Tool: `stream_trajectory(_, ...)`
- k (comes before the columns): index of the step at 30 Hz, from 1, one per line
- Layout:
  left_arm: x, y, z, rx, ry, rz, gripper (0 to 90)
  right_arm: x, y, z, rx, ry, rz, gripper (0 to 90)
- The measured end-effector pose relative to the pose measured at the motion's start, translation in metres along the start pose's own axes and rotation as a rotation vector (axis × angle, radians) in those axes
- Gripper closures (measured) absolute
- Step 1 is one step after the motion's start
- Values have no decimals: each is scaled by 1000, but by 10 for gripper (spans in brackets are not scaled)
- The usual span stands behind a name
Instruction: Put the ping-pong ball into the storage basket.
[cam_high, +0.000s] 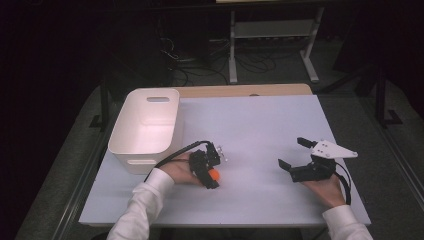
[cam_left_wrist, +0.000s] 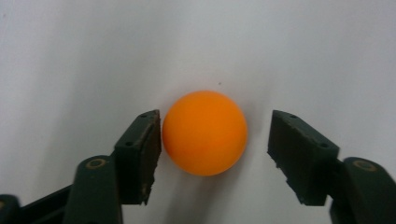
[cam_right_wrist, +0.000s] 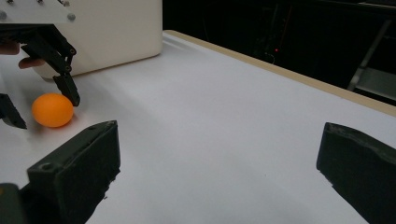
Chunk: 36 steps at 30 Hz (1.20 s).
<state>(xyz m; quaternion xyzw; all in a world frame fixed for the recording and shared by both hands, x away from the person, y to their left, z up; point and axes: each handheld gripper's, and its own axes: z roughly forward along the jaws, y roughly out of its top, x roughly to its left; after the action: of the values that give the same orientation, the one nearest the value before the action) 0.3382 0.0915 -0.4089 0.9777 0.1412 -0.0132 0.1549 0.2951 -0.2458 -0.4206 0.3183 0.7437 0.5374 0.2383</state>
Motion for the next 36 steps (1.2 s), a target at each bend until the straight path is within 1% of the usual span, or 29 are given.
stream_trajectory(2,0,0,0,-2,3,-4,405,0,0,0,-1,0,-1,0)
stream_trajectory(3,0,0,1,6,5,2,420,0,0,0,-1,0,1,0)
stream_trajectory(6,1,-1,2,11,7,1,460,0,0,0,-2,0,0,0)
stream_trajectory(9,0,-1,2,7,11,4,496,0,0,0,-1,1,1,0)
stream_trajectory(14,0,-1,1,8,10,13,503,1,0,0,4,3,9,0)
stream_trajectory(15,0,-1,1,7,4,10,503,-1,0,0,10,0,-10,0)
stream_trajectory(18,-1,0,-1,7,1,8,504,-1,0,0,9,1,-9,0)
stream_trajectory(19,-1,0,-1,8,3,10,504,0,0,0,6,3,0,0)
stream_trajectory(21,-1,-1,-2,1,10,13,504,0,0,0,5,3,-2,0)
stream_trajectory(23,-2,-1,-4,-3,7,16,504,0,0,0,3,4,-3,0)
stream_trajectory(25,-2,-1,-8,-17,2,16,505,-1,0,0,-1,3,-7,0)
stream_trajectory(27,-3,-1,-11,-17,1,16,505,-1,0,0,-5,4,1,0)
stream_trajectory(31,-4,-1,-15,-18,5,18,505,-1,1,-1,-2,2,-5,0)
stream_trajectory(34,-5,0,-18,-27,10,16,505,0,1,-1,-5,3,1,0)
stream_trajectory(36,-5,0,-22,-37,5,11,506,0,1,-1,-1,2,7,0)
